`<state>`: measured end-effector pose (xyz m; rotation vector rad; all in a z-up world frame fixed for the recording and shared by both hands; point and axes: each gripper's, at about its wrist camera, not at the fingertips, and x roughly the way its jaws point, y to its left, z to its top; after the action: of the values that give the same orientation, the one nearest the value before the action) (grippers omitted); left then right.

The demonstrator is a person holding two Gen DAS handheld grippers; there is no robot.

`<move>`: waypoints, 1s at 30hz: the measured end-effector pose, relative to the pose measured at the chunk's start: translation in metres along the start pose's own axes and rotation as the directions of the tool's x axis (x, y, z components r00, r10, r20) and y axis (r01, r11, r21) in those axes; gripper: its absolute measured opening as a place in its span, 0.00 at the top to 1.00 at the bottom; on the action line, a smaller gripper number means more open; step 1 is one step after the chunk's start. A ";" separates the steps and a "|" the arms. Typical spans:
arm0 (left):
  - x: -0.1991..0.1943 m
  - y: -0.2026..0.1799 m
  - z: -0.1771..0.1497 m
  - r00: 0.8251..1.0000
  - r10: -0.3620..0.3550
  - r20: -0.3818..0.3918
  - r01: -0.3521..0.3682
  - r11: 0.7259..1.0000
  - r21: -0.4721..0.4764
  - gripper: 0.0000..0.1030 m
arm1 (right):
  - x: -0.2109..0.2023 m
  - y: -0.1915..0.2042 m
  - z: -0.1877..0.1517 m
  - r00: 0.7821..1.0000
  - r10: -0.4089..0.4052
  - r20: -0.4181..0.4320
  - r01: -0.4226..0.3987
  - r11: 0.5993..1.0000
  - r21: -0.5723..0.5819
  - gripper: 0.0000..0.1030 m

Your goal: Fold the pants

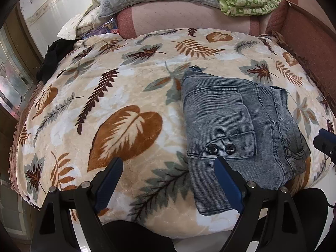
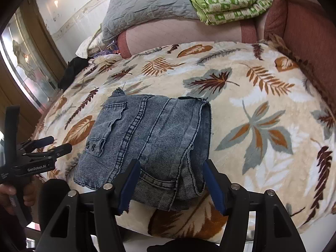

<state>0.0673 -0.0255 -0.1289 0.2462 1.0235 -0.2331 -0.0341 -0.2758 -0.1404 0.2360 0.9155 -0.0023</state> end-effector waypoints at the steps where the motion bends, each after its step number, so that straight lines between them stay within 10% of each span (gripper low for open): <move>1: -0.001 -0.001 0.000 1.000 0.001 0.001 -0.001 1.000 0.003 0.14 | -0.001 0.002 0.001 1.000 -0.004 0.002 0.004 1.000 -0.007 0.37; 30: -0.059 -0.009 -0.014 0.997 0.017 0.077 -0.019 1.000 0.019 0.14 | -0.061 0.040 -0.003 0.983 -0.148 0.112 0.162 0.979 -0.127 0.36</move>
<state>0.0239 -0.0254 -0.0861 0.2625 0.9427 -0.2345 -0.0696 -0.2419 -0.0864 0.0369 0.8267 -0.0956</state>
